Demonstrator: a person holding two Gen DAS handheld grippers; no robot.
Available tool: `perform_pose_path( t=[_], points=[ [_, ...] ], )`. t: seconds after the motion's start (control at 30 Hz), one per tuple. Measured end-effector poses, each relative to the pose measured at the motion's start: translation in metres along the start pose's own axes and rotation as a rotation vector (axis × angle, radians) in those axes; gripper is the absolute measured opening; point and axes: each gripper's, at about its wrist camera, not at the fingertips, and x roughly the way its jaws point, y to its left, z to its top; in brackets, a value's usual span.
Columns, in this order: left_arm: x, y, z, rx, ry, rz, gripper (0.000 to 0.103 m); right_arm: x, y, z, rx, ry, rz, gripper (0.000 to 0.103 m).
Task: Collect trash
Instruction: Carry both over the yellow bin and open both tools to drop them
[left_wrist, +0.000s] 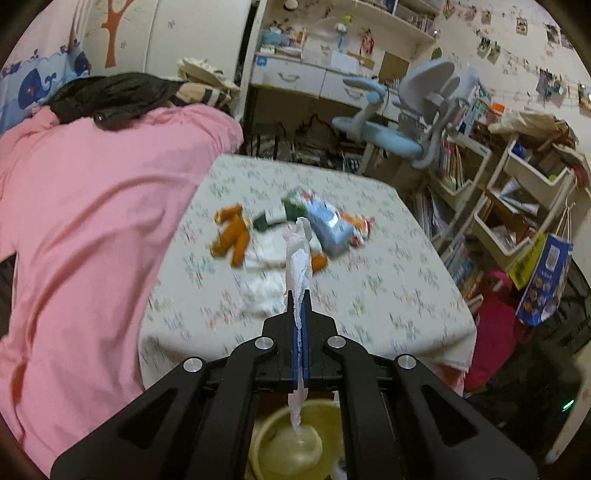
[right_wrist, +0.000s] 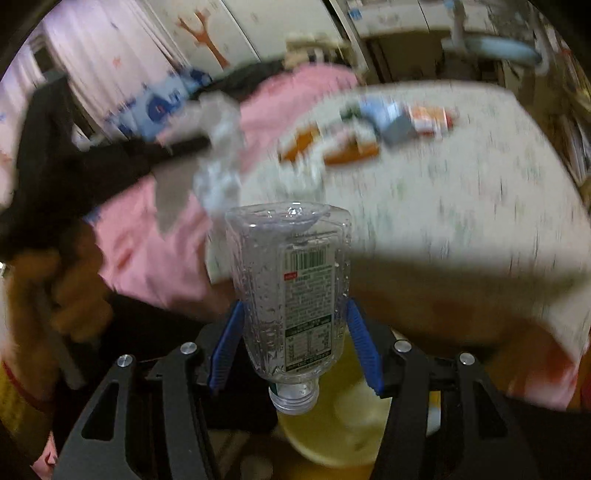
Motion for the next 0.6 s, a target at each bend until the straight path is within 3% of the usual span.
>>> perform_pose_path(
  t=[0.2,0.3,0.4,0.6],
  points=[
    [0.005,-0.018,-0.031,0.024,0.072,-0.002,0.002,0.041,-0.012,-0.021,0.011,0.191,-0.051,0.057],
    [0.010,-0.022,-0.043,0.027,0.104,0.003,0.002,0.042,-0.018,-0.023,0.043,0.193,-0.064,0.057],
    [0.013,-0.024,-0.050,0.036,0.129,0.010,0.002,0.034,-0.024,-0.019,0.069,0.137,-0.081,0.063],
    [0.015,-0.036,-0.064,0.069,0.171,0.012,0.002,0.002,-0.030,-0.005,0.093,-0.085,-0.123,0.073]
  ],
)
